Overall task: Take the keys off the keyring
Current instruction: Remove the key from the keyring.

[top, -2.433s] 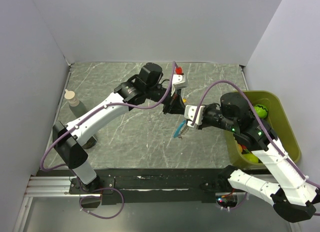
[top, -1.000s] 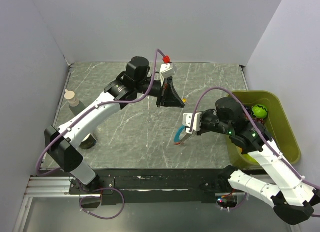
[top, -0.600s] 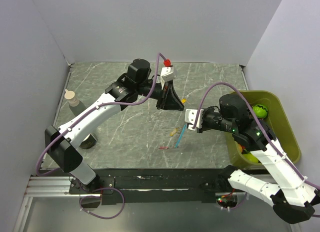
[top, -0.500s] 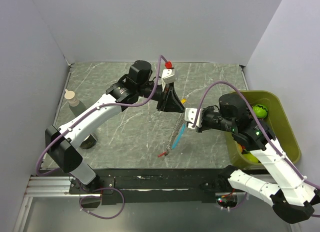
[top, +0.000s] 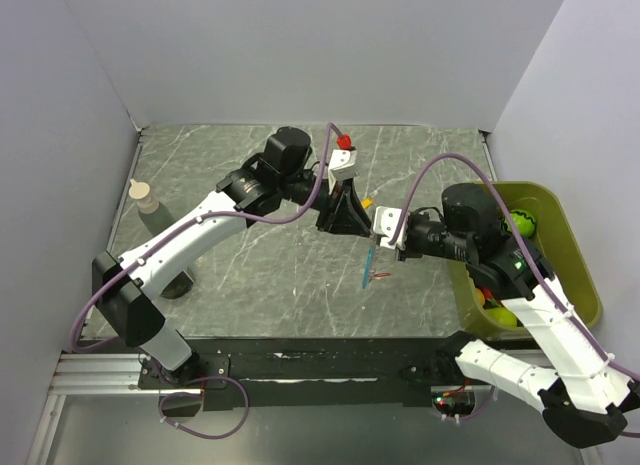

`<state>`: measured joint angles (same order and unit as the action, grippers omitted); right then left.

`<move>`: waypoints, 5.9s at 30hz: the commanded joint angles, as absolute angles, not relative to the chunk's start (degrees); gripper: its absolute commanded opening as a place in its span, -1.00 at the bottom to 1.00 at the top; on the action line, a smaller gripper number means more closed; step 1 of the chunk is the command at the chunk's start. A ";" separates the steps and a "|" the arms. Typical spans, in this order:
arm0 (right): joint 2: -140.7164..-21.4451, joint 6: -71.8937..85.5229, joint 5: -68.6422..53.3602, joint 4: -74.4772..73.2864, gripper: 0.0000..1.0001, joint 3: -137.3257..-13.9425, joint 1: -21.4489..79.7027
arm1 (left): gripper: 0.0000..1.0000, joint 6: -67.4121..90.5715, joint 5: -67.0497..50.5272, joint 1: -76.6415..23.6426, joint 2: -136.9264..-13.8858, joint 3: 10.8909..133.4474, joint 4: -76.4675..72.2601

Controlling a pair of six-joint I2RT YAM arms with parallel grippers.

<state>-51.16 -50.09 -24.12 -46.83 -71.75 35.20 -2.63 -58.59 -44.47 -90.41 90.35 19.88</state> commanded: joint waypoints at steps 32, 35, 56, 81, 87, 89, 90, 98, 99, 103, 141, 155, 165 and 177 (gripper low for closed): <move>-49.48 -46.76 -22.24 -39.11 -1.00 -76.20 33.13 | -0.24 -2.28 -54.31 -45.53 -90.35 92.72 20.12; -49.75 -46.93 -22.15 -39.20 -1.00 -75.85 33.05 | -0.23 -2.55 -54.93 -45.53 -90.70 94.65 21.09; -50.71 -47.11 -22.59 -39.11 -1.00 -74.97 33.22 | -0.26 -3.96 -57.13 -47.02 -93.34 97.99 23.38; -50.27 -47.29 -22.50 -38.67 -1.00 -72.77 33.49 | -0.71 -4.22 -56.25 -47.28 -94.22 98.53 23.99; -49.75 -47.20 -22.24 -38.32 -1.00 -72.60 33.57 | -0.98 -4.31 -55.11 -47.28 -94.04 98.00 23.73; -49.48 -47.20 -22.06 -38.41 -1.00 -72.51 33.49 | -0.98 -4.13 -55.19 -47.29 -93.96 97.91 23.56; -49.48 -47.20 -21.97 -38.41 -1.00 -72.51 33.49 | -0.97 -4.04 -55.11 -47.29 -94.04 97.91 23.55; -49.22 -47.11 -21.09 -37.88 -1.00 -72.16 33.49 | -0.35 -3.78 -55.28 -47.29 -94.22 98.17 23.64; -49.31 -47.11 -21.01 -37.88 -1.00 -72.25 33.49 | -0.34 -3.69 -55.28 -47.29 -94.22 98.26 23.64; -49.39 -46.50 -21.71 -38.32 -1.00 -72.86 33.57 | -0.31 -3.26 -54.06 -47.29 -94.31 98.52 23.56; -49.74 -44.48 -28.21 -42.18 -1.00 -73.64 29.53 | -0.98 -17.13 -54.31 -48.69 -91.41 100.72 33.65; -54.67 -40.43 -34.45 -44.48 -1.00 -76.03 26.46 | -0.97 -24.87 -57.30 -51.59 -89.74 101.95 40.60; -54.67 -39.46 -35.68 -43.15 -1.00 -72.07 21.45 | -0.97 -26.19 -60.47 -51.68 -89.30 103.88 42.98; -53.79 -39.73 -40.95 -41.31 -1.00 -68.20 19.86 | -0.97 -25.66 -62.67 -51.68 -88.51 105.47 43.68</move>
